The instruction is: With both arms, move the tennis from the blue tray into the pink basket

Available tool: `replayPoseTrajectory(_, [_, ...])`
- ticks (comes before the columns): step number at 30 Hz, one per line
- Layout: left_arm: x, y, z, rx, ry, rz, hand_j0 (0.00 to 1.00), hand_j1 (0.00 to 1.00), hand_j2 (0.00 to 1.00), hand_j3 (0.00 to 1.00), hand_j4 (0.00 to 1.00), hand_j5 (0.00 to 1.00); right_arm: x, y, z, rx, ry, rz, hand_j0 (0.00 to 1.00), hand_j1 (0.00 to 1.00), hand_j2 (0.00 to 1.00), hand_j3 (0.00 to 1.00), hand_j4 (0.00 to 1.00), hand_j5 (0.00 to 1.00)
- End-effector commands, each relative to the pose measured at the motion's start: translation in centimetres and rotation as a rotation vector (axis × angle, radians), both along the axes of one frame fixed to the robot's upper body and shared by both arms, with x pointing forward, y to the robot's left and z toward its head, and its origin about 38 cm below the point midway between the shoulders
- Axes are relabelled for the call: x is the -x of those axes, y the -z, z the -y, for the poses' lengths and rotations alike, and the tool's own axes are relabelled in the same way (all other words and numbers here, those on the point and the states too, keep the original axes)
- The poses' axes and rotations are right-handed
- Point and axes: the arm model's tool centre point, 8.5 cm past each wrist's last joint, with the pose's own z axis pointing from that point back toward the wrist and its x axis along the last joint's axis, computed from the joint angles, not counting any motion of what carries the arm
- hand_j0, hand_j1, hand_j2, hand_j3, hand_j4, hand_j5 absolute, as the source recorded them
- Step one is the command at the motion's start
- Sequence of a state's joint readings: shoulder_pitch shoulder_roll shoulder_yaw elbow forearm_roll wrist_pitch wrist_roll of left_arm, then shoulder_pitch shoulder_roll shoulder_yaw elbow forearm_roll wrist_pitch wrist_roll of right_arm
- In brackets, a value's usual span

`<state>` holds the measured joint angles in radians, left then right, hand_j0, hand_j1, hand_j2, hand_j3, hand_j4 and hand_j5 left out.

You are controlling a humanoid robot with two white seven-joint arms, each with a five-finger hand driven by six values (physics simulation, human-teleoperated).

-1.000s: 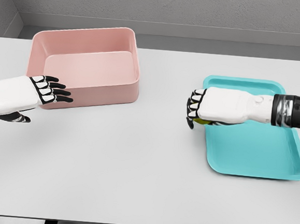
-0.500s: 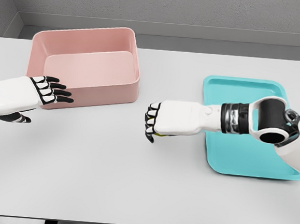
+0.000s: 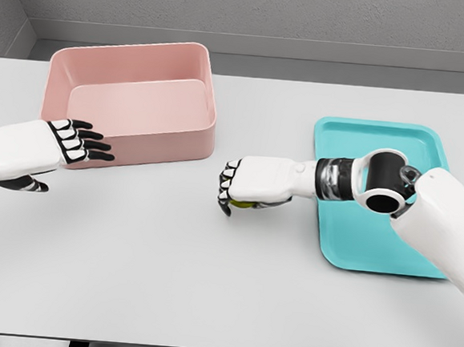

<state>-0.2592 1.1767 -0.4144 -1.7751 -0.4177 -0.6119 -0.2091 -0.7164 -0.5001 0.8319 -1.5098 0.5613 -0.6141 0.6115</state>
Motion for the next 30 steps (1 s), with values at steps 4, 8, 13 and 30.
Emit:
replayPoseTrajectory(4, [0.0, -0.1, 0.1, 0.004, 0.001, 0.000, 1.00, 1.00, 1.00, 1.00, 1.00, 1.00, -0.6, 0.8, 0.2, 0.004, 0.027, -0.023, 0.47, 0.47, 0.47, 0.47, 0.47, 0.47])
replayPoseTrajectory(8, [0.0, -0.1, 0.1, 0.006, 0.001, 0.000, 1.00, 1.00, 1.00, 1.00, 1.00, 1.00, -0.6, 0.9, -0.1, 0.006, 0.025, -0.021, 0.50, 0.50, 0.50, 0.50, 0.50, 0.50])
replayPoseTrajectory(13, [0.0, -0.1, 0.1, 0.006, 0.001, 0.000, 1.00, 1.00, 1.00, 1.00, 1.00, 1.00, -0.6, 1.0, 0.0, 0.007, 0.026, -0.022, 0.96, 0.96, 0.96, 0.96, 0.96, 0.96])
replayPoseTrajectory(30, [0.0, -0.1, 0.1, 0.006, 0.001, 0.001, 1.00, 1.00, 1.00, 1.00, 1.00, 1.00, -1.4, -10.2, 6.8, -0.236, 0.185, 0.229, 1.00, 1.00, 1.00, 1.00, 1.00, 1.00])
